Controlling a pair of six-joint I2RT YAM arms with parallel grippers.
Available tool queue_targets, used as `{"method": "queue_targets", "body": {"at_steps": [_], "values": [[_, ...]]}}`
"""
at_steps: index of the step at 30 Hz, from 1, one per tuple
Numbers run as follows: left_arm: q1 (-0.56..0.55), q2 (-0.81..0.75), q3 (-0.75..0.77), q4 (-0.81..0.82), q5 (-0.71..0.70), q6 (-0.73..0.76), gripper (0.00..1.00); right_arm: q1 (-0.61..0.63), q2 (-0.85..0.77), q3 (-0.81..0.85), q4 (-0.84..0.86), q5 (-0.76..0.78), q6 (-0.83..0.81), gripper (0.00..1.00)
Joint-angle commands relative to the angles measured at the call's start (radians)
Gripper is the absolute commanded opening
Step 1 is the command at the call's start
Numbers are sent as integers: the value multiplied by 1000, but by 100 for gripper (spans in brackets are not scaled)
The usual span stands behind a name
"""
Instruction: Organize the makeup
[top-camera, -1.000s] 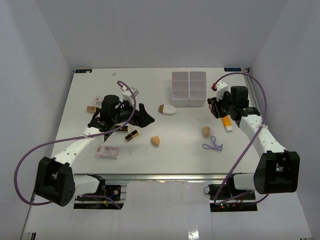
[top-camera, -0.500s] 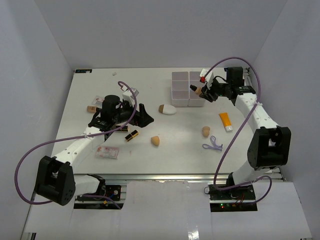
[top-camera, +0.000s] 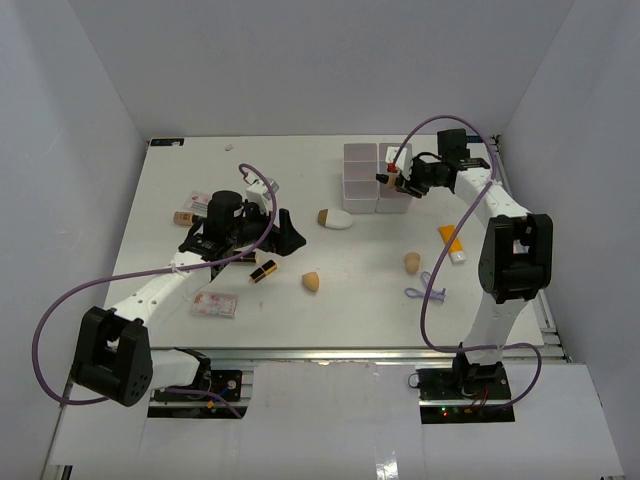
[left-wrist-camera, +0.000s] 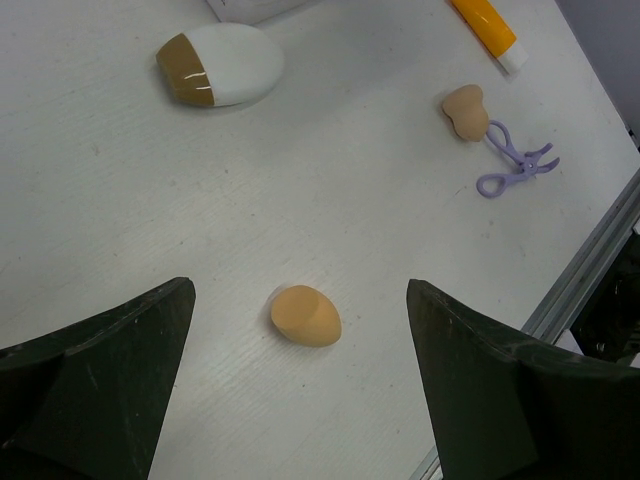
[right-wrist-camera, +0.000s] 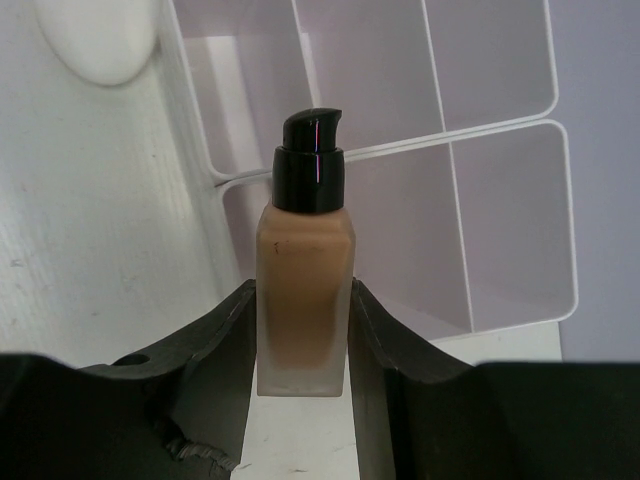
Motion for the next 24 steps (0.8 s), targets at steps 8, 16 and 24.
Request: {"method": "queue_targets", "body": {"at_steps": [8, 16, 24], "values": [[3, -6, 40, -10, -7, 17, 98, 1, 49, 60, 52, 49, -101, 13], [3, -1, 40, -12, -16, 21, 98, 2, 78, 77, 69, 18, -61, 23], [4, 7, 40, -14, -21, 26, 98, 5, 102, 74, 101, -16, 6, 44]]}}
